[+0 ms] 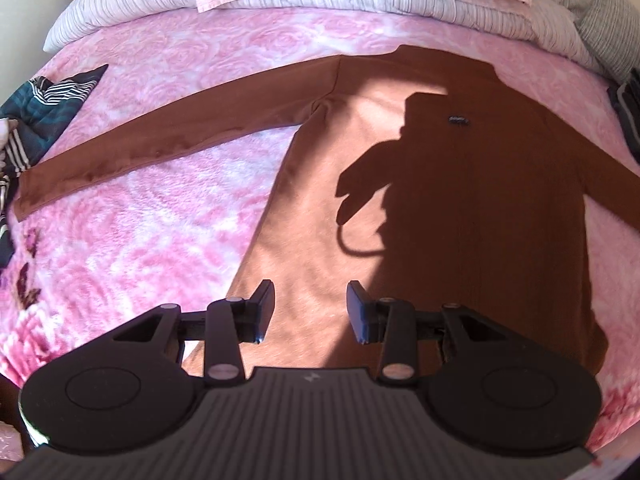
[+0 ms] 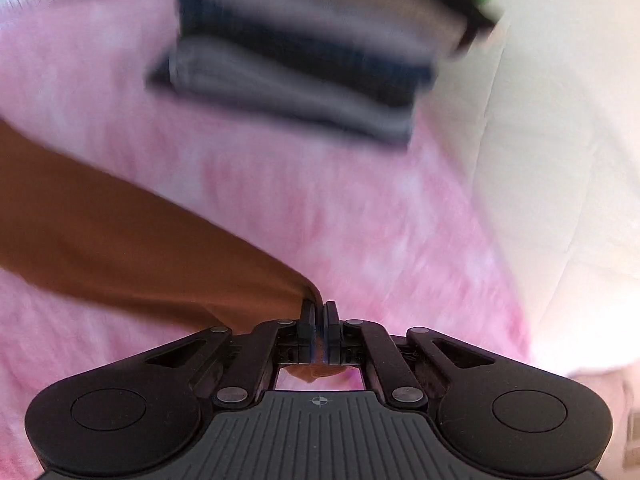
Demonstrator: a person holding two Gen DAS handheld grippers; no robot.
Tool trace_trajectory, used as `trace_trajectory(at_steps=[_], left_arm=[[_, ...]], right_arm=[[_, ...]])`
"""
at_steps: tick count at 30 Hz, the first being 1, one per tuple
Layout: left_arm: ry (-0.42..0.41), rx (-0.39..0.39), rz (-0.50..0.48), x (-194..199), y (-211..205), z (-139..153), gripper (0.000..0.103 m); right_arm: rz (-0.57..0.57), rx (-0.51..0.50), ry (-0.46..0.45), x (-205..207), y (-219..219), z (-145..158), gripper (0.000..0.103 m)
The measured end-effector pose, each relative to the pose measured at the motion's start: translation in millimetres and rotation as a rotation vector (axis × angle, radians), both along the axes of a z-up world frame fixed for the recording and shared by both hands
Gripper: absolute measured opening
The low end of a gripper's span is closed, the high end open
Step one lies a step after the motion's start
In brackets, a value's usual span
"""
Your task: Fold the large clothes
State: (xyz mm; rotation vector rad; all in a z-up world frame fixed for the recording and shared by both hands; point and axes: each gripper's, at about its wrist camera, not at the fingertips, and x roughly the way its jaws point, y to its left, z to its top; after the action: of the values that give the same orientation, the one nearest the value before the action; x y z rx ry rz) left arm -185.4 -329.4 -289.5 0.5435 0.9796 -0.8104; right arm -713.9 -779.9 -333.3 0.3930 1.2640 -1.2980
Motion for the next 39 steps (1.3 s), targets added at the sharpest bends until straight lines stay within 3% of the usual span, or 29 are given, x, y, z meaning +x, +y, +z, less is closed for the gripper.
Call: trace_trajectory(at_steps=[2,4,7,10,14,16,21,25,26,27,29,30,34,36,39], left_arm=[[0.004,0.017,0.014,4.6,6.7,-2.8,0.035],[0.020,0.039,0.032,13.1,17.5,-6.0,0.035],[0.037,0.070,0.058,29.6,38.4,-8.1,0.037],[0.085,0.068,0.104,47.3,59.4,-10.3,0.041],[0.173,0.033,0.163,67.7,84.0,-19.4,0.045],[0.215,0.019,0.174,75.7,92.8,-26.9,0.046],[0.338,-0.022,0.138,92.1,101.5,-52.3,0.048],[0.402,-0.022,0.095,96.0,98.9,-80.0,0.045],[0.399,-0.030,0.079,95.9,98.1,-81.9,0.045],[0.398,-0.037,0.062,96.4,97.4,-82.2,0.045],[0.389,-0.037,0.012,96.5,98.6,-81.4,0.040],[0.389,-0.037,-0.013,97.8,100.3,-81.5,0.035],[0.451,-0.061,-0.054,112.3,105.5,-79.4,0.009],[0.441,-0.063,-0.104,111.7,102.8,-73.0,0.008],[0.449,-0.101,-0.166,112.7,107.9,-51.5,0.007]], right_arm=[[-0.071,0.055,0.015,1.4,3.7,-15.6,0.007],[-0.120,0.016,-0.048,4.6,29.1,-8.9,0.025],[-0.131,0.016,-0.331,18.2,95.7,10.3,0.037],[-0.058,0.218,-0.618,48.5,165.6,6.1,0.038],[-0.017,0.434,-0.778,90.7,250.8,-19.5,0.038],[-0.037,0.466,-0.806,105.2,275.9,-29.3,0.038],[-0.169,0.412,-0.915,113.6,296.3,-47.2,0.038],[-0.220,0.293,-0.939,126.4,325.6,-45.8,0.038],[-0.208,0.294,-0.951,133.3,330.0,-44.6,0.037],[-0.190,0.313,-0.964,142.1,334.8,-45.8,0.028],[-0.134,0.335,-0.925,162.5,341.9,-45.9,0.019],[-0.100,0.308,-0.882,170.8,345.8,-42.5,0.006],[-0.156,0.261,-0.863,168.4,352.3,-24.6,0.006],[-0.170,0.237,-0.876,155.4,352.8,-2.4,0.006],[-0.147,0.229,-0.807,139.6,350.2,21.4,0.006]])
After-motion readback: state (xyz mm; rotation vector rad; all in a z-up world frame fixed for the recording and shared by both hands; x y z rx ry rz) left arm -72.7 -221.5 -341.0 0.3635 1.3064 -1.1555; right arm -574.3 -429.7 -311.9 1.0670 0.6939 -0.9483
